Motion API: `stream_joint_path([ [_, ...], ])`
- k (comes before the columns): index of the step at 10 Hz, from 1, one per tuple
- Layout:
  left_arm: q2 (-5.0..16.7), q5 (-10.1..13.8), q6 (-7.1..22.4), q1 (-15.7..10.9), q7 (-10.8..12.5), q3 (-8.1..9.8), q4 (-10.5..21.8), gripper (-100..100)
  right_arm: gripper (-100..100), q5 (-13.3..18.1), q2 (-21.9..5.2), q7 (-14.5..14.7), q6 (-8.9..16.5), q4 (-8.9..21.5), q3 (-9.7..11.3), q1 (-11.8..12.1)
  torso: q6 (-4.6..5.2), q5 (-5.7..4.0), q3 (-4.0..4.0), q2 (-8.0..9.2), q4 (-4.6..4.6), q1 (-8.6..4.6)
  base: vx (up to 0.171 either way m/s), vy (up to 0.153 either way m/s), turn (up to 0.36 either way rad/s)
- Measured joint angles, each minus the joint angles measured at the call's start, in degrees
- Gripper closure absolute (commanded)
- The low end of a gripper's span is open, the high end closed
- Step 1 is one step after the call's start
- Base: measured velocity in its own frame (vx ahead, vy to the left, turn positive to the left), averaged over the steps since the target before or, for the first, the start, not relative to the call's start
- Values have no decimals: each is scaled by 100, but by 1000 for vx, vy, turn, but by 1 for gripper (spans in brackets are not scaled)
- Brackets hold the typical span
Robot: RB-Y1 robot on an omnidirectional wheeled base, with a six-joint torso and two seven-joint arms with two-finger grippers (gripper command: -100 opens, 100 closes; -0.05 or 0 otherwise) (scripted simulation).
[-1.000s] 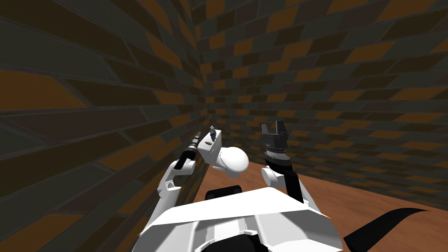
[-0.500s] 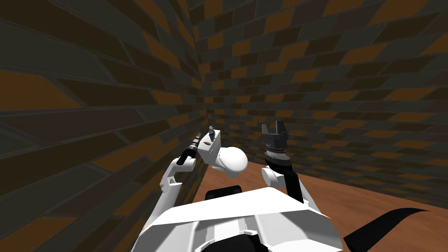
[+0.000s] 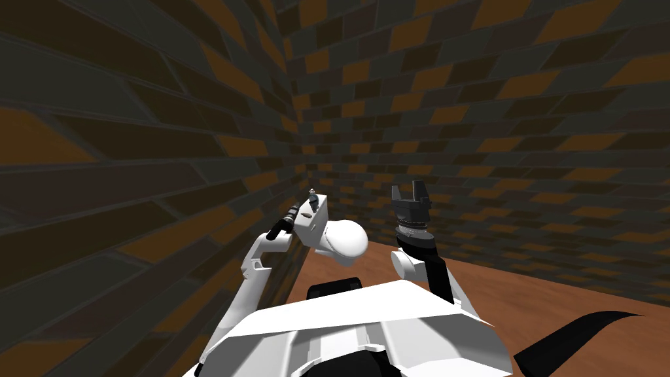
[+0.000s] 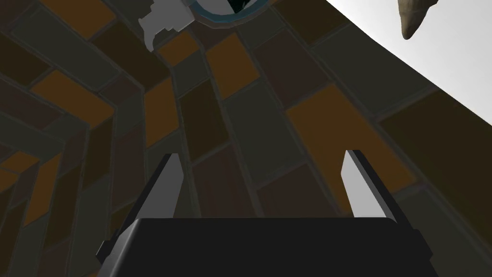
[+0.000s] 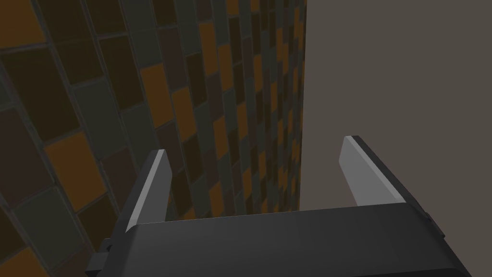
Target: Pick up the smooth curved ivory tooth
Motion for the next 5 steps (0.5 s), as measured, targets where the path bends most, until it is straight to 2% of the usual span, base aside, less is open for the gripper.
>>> stream_joint_path([
  [5, 159, 105, 685, -259, -104, 110, 421, -100, 0, 0, 0, 0, 0, 0, 0, 0, -2, 0, -1, -1, -1, 1, 17, -42, -56],
])
